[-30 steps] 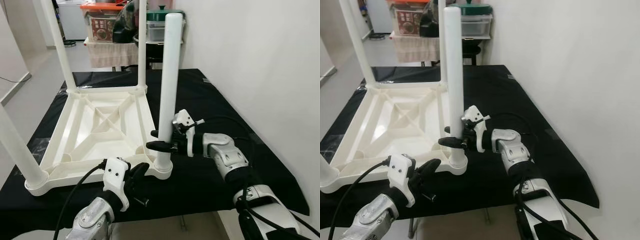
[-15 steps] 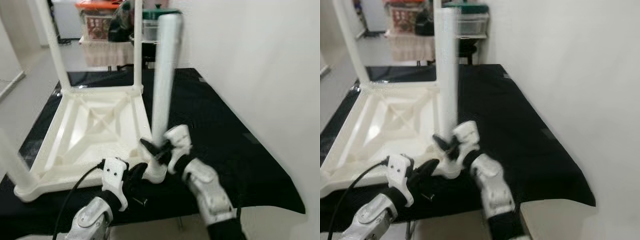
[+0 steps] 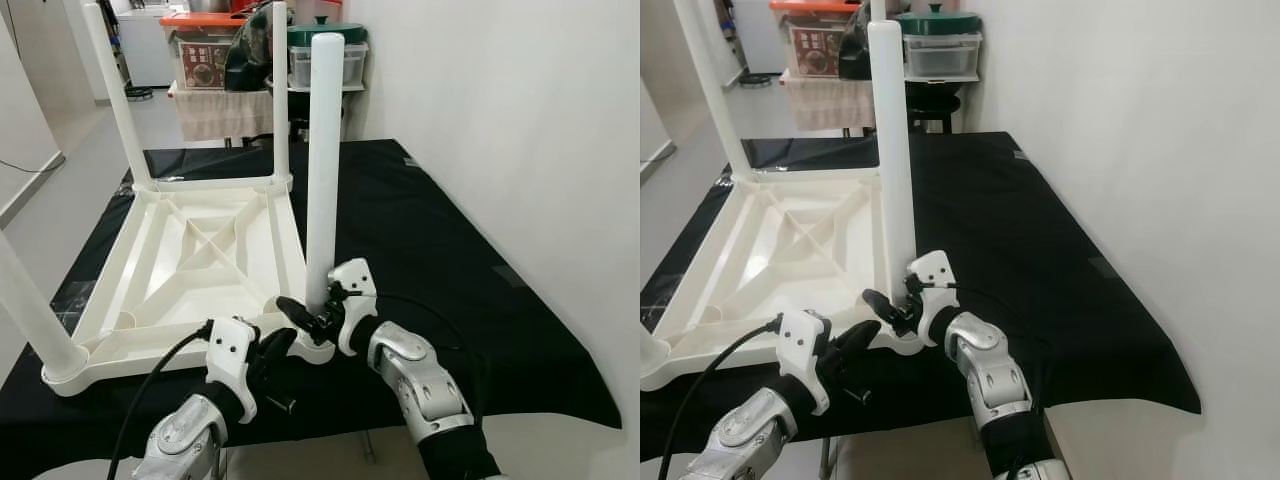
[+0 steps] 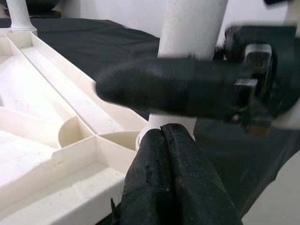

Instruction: Building children table

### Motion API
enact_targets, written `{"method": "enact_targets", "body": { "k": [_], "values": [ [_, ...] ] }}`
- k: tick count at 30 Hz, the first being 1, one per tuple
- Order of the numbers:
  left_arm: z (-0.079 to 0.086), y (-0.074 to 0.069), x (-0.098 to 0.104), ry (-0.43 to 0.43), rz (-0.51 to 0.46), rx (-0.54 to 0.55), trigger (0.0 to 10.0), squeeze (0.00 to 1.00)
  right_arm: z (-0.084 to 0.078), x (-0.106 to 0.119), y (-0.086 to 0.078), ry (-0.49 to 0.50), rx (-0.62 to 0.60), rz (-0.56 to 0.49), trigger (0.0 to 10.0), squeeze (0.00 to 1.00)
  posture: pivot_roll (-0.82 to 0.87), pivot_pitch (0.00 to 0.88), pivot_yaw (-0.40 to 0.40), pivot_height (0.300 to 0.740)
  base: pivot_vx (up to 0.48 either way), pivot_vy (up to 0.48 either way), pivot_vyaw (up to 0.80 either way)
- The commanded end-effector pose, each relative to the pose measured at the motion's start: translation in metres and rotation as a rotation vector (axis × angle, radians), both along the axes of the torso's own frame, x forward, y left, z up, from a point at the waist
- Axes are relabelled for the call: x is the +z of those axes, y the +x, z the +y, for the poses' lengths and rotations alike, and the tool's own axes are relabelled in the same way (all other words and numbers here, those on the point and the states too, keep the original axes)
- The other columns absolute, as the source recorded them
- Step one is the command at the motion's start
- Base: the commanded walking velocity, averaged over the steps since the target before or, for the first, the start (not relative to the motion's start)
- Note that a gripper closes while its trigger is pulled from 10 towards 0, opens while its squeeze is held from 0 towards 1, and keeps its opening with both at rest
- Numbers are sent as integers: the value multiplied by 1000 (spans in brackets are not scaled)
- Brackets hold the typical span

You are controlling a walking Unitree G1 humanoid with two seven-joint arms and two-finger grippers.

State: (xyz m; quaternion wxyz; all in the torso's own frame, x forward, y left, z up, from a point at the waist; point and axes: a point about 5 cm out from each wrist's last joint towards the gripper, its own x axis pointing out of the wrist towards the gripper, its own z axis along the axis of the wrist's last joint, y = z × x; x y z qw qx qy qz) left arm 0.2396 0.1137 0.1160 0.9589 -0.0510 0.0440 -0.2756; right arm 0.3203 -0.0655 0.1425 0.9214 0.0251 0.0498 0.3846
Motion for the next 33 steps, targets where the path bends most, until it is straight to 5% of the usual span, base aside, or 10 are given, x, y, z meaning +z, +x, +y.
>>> {"method": "enact_targets", "body": {
  "k": [1,3,4,6,14,21,22,23,32,33],
  "values": [
    [0,1,1,2,-4,-2,10000,0,-5,20,10,-2,29,-57,10000,961,-12,0,-37,740,0,0,0],
    [0,1,1,2,-4,-2,10000,0,-5,20,10,-2,29,-57,10000,961,-12,0,-37,740,0,0,0],
    [0,1,1,2,-4,-2,10000,0,-11,27,18,-22,51,-84,10000,0,-8,0,-41,740,0,0,0],
    [0,1,1,1,-6,0,10000,0,-25,38,30,-80,147,-128,10000,0,-4,0,-43,740,0,0,0],
    [0,1,1,2,-7,2,10000,0,-49,57,54,-120,175,-150,10000,0,-2,0,-44,740,0,0,0],
    [0,0,1,3,-6,3,10000,0,-48,53,52,-140,242,-136,10000,0,6,0,-45,740,0,0,0],
    [0,0,1,3,-6,3,10000,0,-46,51,50,-135,255,-124,3765,0,6,0,-45,740,0,0,0],
    [0,0,1,4,-6,3,10000,0,-45,48,49,-120,265,-115,0,0,7,0,-45,740,0,0,0],
    [-1,-1,1,4,-5,2,10000,0,-22,21,26,-33,295,-84,0,0,2,0,-49,740,0,0,0],
    [0,-1,1,5,-4,2,10000,0,-8,9,18,15,185,-39,0,0,-2,0,-51,740,0,0,0]
  ]
}}
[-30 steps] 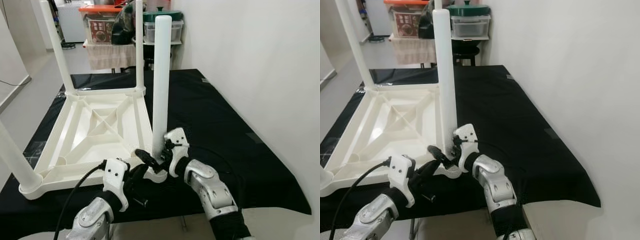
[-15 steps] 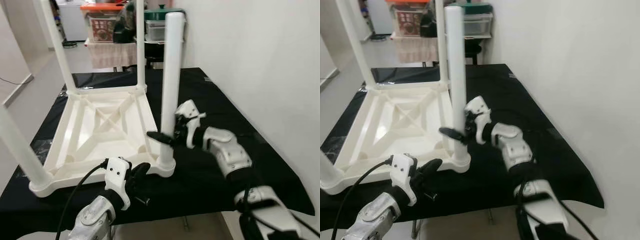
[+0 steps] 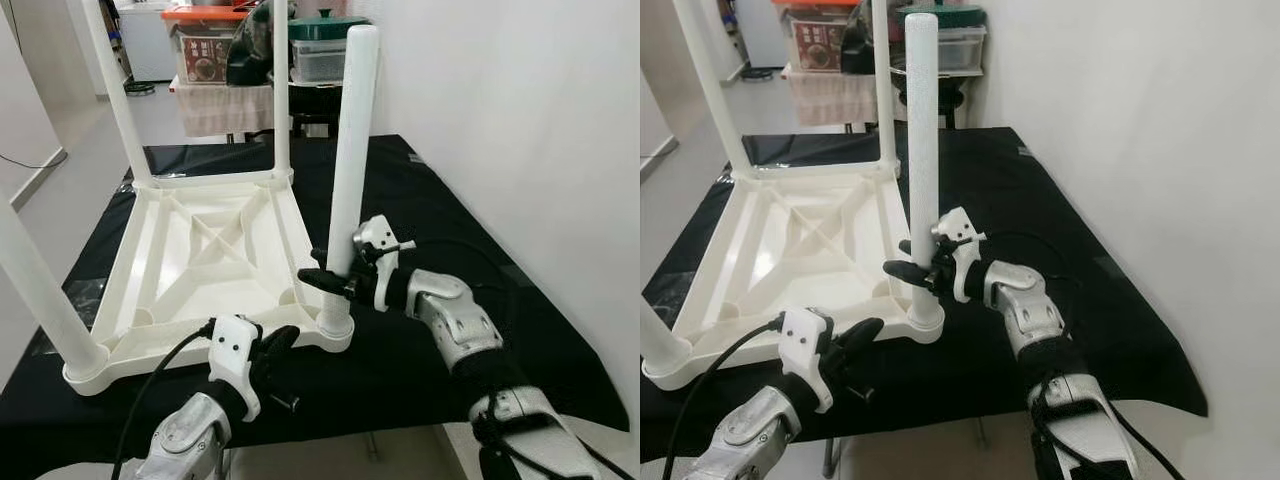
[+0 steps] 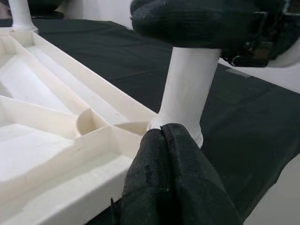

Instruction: Building children table

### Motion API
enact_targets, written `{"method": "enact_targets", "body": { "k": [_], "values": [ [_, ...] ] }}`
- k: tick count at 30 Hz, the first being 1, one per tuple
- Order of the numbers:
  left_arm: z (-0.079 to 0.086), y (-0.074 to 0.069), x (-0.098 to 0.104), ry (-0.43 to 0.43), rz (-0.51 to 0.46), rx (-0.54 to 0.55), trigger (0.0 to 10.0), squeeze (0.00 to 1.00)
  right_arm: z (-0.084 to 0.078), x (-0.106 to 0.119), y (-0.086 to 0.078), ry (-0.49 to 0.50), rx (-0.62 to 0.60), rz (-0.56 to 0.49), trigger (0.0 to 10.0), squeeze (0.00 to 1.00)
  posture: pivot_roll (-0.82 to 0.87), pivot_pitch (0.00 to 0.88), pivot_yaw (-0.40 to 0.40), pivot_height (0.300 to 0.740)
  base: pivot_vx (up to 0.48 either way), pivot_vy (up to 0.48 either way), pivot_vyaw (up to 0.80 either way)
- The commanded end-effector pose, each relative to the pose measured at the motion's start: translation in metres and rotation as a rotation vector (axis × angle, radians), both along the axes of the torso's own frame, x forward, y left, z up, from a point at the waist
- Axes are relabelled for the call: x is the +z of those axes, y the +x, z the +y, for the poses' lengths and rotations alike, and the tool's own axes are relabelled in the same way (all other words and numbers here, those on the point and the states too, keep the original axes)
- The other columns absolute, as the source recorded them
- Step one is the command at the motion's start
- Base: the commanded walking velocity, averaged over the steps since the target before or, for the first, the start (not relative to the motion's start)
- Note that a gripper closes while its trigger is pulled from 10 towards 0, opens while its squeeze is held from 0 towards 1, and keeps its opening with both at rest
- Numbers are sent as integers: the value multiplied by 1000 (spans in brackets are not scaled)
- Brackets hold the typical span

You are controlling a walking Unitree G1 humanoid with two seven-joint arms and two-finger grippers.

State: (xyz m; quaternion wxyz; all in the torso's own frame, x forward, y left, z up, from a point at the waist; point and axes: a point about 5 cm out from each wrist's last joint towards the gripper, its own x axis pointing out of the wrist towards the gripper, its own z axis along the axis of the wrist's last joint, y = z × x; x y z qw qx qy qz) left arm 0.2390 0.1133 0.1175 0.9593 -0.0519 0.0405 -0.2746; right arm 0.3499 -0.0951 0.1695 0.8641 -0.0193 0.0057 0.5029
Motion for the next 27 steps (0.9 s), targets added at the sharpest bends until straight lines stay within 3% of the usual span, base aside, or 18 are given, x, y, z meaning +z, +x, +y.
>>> {"method": "enact_targets", "body": {
  "k": [1,2,3,4,6,8,15,16,17,18,19,20,25,26,27],
  "values": [
    [0,-1,-1,8,2,-1,10000,0,21,-18,-12,43,-79,82,0,0,-2,0,-51,740,0,0,0],
    [0,-1,-1,8,2,-1,10000,0,21,-18,-12,43,-79,82,0,0,-2,0,-51,740,0,0,0],
    [0,0,-1,8,2,0,10000,0,41,-35,-31,23,-176,104,0,0,-13,0,-47,740,0,0,0],
    [2,0,-2,7,4,2,10000,0,44,-31,-34,25,-279,55,0,0,-28,0,-36,740,0,0,0],
    [2,2,-2,6,4,3,10000,0,37,-32,-30,45,-371,67,0,0,-27,0,-32,740,0,0,0],
    [1,3,-2,6,6,-5,10000,0,31,-34,-26,48,-398,87,0,0,-27,0,-32,740,0,0,0],
    [1,2,-2,14,4,-10,10000,0,42,-34,-31,2,-321,59,0,0,-25,0,-27,740,0,0,0],
    [1,2,-1,13,4,-8,10000,0,40,-36,-30,-6,-332,76,3529,0,-23,0,-26,740,0,0,0],
    [1,2,-1,13,4,-8,10000,0,40,-36,-30,-6,-332,76,3529,0,-23,0,-26,740,0,0,0],
    [1,1,-1,13,3,-9,10000,0,41,-32,-32,27,-260,96,10000,925,-19,0,-24,740,0,0,0],
    [1,1,-1,13,3,-9,10000,0,41,-32,-32,27,-260,96,10000,925,-19,0,-24,740,0,0,0],
    [0,1,0,13,3,-10,10000,0,43,-27,-36,40,-197,87,10000,1000,-19,0,-24,740,0,0,0],
    [0,1,1,13,2,-12,10000,0,40,-16,-36,13,-76,36,10000,1000,-14,0,-25,740,0,0,0],
    [0,1,1,12,2,-12,10000,0,35,-10,-31,2,-27,18,10000,890,-14,0,-25,740,0,0,0],
    [0,1,1,12,2,-12,10000,0,35,-10,-31,2,-27,18,10000,890,-14,0,-25,740,0,0,0]
  ]
}}
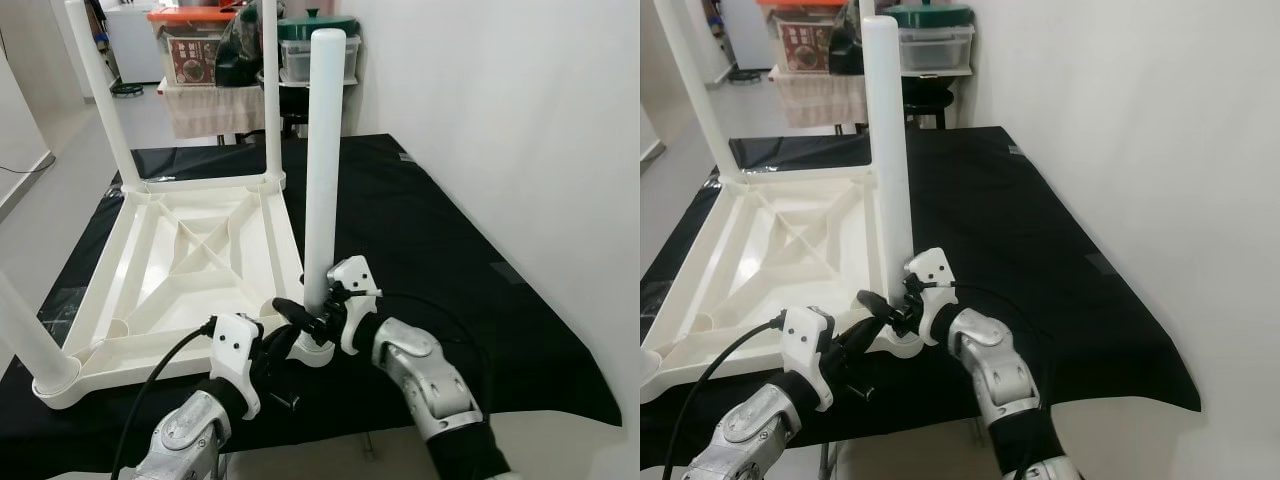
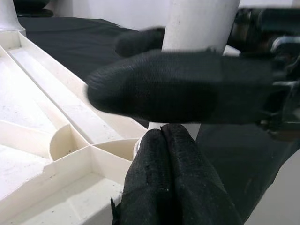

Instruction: Building children table

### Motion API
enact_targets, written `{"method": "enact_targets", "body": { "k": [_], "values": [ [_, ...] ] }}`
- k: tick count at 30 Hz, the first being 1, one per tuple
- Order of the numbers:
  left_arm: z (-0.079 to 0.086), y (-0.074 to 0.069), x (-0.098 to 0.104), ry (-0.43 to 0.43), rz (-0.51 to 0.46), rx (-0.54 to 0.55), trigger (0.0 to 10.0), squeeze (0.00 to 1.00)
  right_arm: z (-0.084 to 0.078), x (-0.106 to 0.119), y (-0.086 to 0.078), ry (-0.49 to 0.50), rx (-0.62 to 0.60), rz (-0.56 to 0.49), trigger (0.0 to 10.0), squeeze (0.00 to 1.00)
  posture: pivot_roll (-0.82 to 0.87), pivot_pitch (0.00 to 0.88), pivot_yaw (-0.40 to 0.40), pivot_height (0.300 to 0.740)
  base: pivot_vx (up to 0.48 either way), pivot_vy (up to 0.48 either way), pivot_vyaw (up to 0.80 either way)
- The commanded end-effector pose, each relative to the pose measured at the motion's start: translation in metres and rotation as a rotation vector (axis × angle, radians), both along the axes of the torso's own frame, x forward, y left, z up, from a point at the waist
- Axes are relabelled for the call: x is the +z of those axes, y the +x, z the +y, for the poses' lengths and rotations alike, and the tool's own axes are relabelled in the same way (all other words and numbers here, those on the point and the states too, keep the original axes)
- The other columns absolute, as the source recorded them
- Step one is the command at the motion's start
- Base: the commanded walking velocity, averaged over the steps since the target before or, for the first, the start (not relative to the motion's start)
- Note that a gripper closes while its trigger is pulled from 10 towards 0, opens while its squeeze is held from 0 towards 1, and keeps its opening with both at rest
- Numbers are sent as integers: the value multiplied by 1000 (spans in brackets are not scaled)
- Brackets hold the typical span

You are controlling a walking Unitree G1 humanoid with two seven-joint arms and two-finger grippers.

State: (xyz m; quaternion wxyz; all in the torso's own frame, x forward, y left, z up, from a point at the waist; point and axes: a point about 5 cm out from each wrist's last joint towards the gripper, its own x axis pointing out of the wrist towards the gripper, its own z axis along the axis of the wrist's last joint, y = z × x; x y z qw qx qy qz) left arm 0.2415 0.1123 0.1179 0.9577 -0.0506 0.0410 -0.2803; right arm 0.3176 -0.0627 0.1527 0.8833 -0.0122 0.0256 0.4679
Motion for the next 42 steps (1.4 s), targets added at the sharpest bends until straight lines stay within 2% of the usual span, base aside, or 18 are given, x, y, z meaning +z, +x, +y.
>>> {"method": "enact_targets", "body": {
  "k": [1,6,10,14,15,16,17,24,27,28,29,30,31,33,34,35,39,42],
  "values": [
    [0,-1,1,10,1,1,10000,0,-2,15,6,-15,112,-63,10000,0,-11,0,-27,740,0,0,0],
    [1,-1,1,10,-1,5,10000,0,-17,34,20,-56,236,-119,10000,0,-5,0,-32,740,0,0,0],
    [2,0,1,10,-1,9,10000,0,-29,47,31,-55,320,-118,10000,0,-2,0,-34,740,0,0,0],
    [2,1,1,10,-1,10,10000,0,-33,49,34,-45,326,-103,10000,0,-2,0,-33,740,0,0,0],
    [2,1,1,10,0,11,10000,0,-36,48,35,-38,327,-87,4510,0,-2,0,-35,740,0,0,0],
    [2,1,1,10,0,11,10000,0,-36,48,35,-38,327,-87,4510,0,-2,0,-35,740,0,0,0],
    [3,1,1,9,0,12,10000,0,-38,46,35,-27,324,-71,0,0,-4,0,-36,740,0,0,0],
    [4,0,0,7,3,14,10000,0,-47,34,25,-11,276,-59,0,0,-11,0,-34,740,0,0,0],
    [5,-1,-1,7,4,14,10000,0,-49,28,18,11,203,-61,0,0,-15,0,-35,740,0,0,0],
    [6,-1,-1,8,4,14,10000,0,-46,21,13,15,130,-37,0,0,-16,0,-37,740,0,0,0],
    [6,-1,-1,8,4,14,10000,0,-46,21,13,15,130,-37,0,0,-16,0,-37,740,0,0,0],
    [7,-1,-1,9,5,14,10000,0,-42,10,12,-1,-38,-12,0,0,-21,0,-37,740,0,0,0],
    [8,0,-1,10,5,16,10000,0,-39,-17,3,-29,-336,92,0,0,-38,0,-32,740,0,0,0],
    [8,1,-1,13,6,12,10000,0,-29,-19,-3,-93,-390,51,0,0,-35,0,-27,740,0,0,0],
    [8,1,-1,13,6,12,10000,0,-29,-19,-3,-93,-390,51,0,0,-35,0,-27,740,0,0,0],
    [8,1,-2,13,7,13,10000,0,-34,-19,4,-87,-494,68,0,0,-43,0,-17,740,0,0,0],
    [7,1,-2,14,6,13,10000,0,-39,-25,12,-95,-511,102,0,0,-14,0,-40,740,0,0,0],
    [8,2,-2,15,7,15,10000,0,-31,-26,10,-111,-462,98,0,0,-27,0,-28,740,0,0,0]
  ]
}}
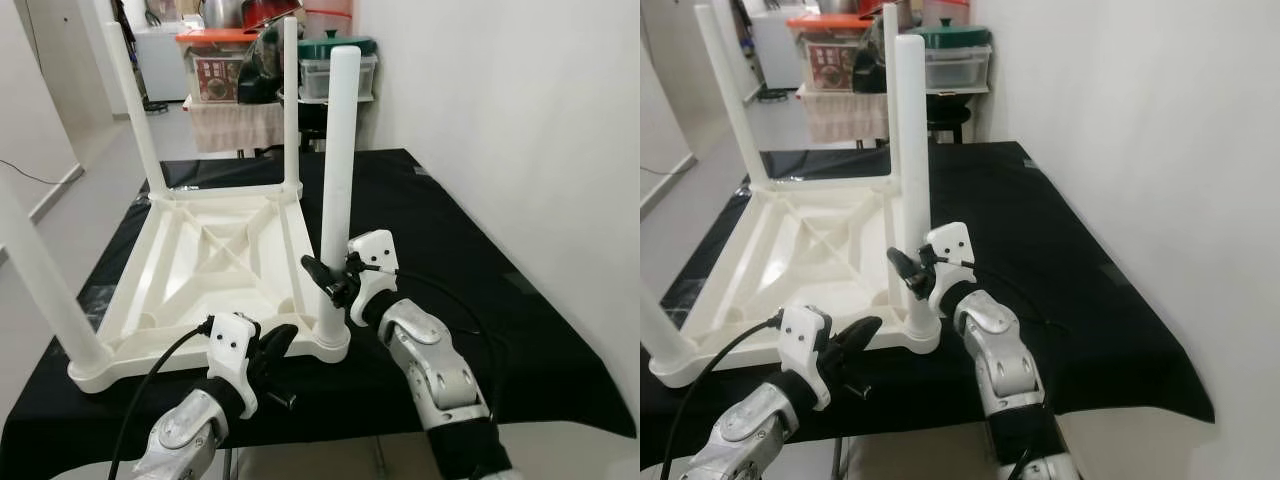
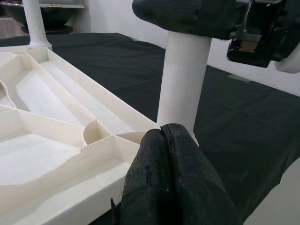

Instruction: Building children table

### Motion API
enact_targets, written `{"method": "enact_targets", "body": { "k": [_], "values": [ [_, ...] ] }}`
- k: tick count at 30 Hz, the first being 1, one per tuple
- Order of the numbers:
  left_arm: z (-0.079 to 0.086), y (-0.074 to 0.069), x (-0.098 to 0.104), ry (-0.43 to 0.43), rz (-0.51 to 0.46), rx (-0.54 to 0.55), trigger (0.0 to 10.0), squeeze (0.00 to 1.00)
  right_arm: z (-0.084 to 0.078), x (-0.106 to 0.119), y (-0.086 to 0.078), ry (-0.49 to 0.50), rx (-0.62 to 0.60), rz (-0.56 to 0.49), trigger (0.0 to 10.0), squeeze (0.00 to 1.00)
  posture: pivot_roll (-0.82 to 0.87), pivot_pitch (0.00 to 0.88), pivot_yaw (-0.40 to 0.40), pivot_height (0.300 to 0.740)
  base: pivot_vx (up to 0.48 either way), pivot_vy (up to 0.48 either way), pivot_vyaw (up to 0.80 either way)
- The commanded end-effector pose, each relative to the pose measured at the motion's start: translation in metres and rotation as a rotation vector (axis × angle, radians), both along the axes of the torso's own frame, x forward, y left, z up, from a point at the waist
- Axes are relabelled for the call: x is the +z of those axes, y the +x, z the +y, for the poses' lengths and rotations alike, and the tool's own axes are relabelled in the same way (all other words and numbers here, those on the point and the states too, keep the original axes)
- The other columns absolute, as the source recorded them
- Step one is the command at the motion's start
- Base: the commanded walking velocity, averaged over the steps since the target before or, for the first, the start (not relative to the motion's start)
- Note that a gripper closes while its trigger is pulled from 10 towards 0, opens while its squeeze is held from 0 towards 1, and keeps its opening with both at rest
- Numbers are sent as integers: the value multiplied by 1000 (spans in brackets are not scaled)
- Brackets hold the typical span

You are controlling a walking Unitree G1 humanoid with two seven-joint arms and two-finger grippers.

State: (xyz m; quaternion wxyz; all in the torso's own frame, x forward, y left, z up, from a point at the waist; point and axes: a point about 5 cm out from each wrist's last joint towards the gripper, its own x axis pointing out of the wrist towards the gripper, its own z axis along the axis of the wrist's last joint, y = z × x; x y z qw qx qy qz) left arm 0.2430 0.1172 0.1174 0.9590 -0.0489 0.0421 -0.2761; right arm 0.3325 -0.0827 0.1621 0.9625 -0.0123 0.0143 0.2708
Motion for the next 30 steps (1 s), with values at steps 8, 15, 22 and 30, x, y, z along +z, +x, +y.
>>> {"method": "enact_targets", "body": {
  "k": [8,15,22,30],
  "values": [
    [2,0,-2,10,6,13,10000,0,-3,-25,-12,-19,20,131,10000,1000,-23,0,-20,740,0,0,0],
    [-1,0,-4,9,10,3,10000,0,3,3,-8,-44,515,1,10000,0,-5,0,-31,740,0,0,0],
    [-2,0,-4,8,7,9,10000,0,-11,8,11,-122,644,7,10000,0,9,0,-45,740,0,0,0],
    [-3,-1,-4,15,3,13,10000,0,-30,10,25,-83,669,94,0,0,17,0,-50,740,0,0,0]
  ]
}}
